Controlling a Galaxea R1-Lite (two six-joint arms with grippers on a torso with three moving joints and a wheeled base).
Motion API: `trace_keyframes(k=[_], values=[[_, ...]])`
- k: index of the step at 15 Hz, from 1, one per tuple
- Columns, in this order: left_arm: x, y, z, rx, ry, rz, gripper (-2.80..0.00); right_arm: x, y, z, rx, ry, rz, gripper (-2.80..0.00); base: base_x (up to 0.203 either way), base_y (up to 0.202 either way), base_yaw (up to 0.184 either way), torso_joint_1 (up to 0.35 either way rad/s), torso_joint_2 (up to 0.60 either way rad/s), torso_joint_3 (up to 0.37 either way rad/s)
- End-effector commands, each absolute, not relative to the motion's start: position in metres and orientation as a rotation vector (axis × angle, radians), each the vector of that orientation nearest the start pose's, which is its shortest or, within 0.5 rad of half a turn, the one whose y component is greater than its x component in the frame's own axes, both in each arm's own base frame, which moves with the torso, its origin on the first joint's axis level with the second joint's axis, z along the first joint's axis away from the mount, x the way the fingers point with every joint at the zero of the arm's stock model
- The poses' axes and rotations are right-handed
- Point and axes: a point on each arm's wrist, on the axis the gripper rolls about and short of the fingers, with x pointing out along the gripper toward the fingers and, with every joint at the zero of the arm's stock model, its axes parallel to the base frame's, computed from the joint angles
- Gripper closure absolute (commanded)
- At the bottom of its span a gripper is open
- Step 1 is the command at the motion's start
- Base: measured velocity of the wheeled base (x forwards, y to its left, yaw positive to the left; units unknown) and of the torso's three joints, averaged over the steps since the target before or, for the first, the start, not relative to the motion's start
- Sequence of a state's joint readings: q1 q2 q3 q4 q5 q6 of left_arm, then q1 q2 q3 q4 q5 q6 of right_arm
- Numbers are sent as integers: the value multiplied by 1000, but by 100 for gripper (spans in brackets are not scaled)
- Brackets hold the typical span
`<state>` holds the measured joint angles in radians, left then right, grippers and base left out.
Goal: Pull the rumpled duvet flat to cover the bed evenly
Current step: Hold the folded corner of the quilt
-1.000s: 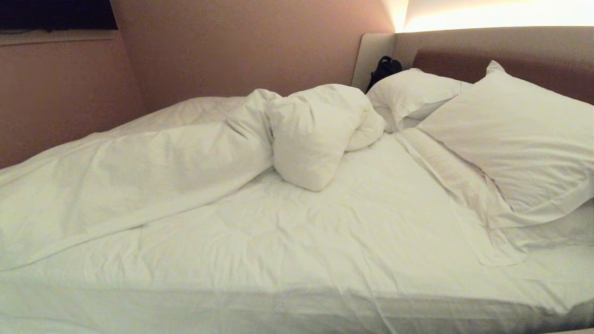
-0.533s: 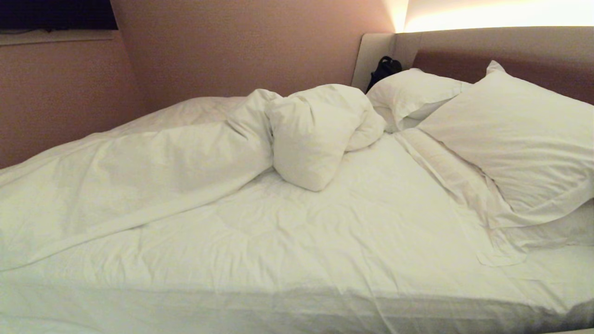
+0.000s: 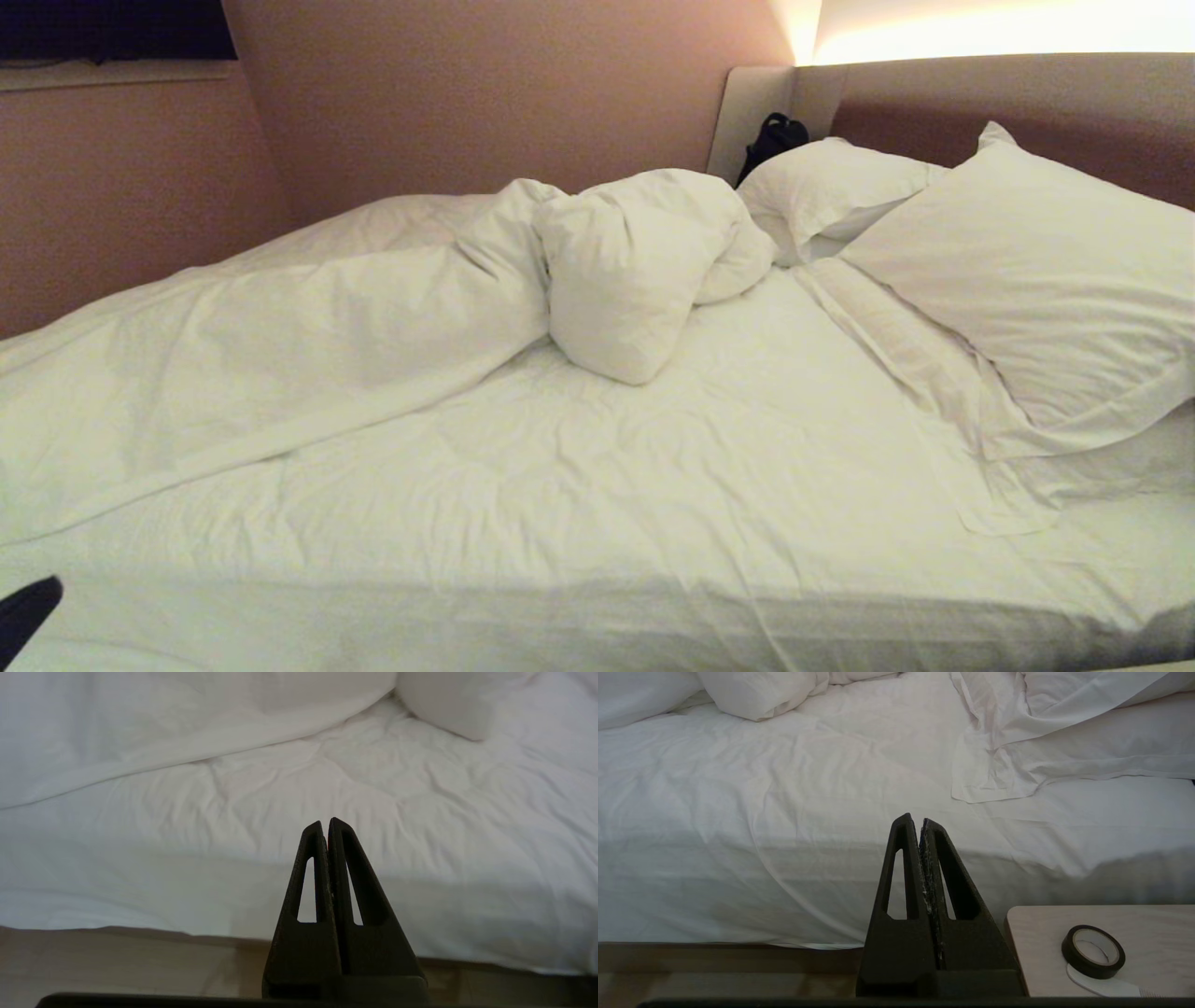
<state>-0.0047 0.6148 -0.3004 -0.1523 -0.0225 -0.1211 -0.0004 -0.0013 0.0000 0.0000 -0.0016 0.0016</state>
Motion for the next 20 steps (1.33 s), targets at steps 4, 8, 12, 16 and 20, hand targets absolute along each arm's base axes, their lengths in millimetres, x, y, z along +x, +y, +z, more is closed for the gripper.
trace_keyframes(k=[4, 8, 12, 16, 20], values=[[169, -1, 169, -135, 360, 1, 0, -23, 0, 75, 2, 0, -2, 0, 0, 0, 0, 0, 0, 0], [243, -2, 157, -85, 356, -3, 0, -23, 0, 75, 2, 0, -3, 0, 0, 0, 0, 0, 0, 0], [308, -3, 130, 61, 309, 25, 0, -23, 0, 75, 2, 0, -2, 0, 0, 0, 0, 0, 0, 0], [368, -6, 120, 119, 234, 67, 0, -23, 0, 75, 2, 0, -2, 0, 0, 0, 0, 0, 0, 0], [420, -5, 102, 121, 205, 143, 0, -23, 0, 75, 2, 0, -2, 0, 0, 0, 0, 0, 0, 0]])
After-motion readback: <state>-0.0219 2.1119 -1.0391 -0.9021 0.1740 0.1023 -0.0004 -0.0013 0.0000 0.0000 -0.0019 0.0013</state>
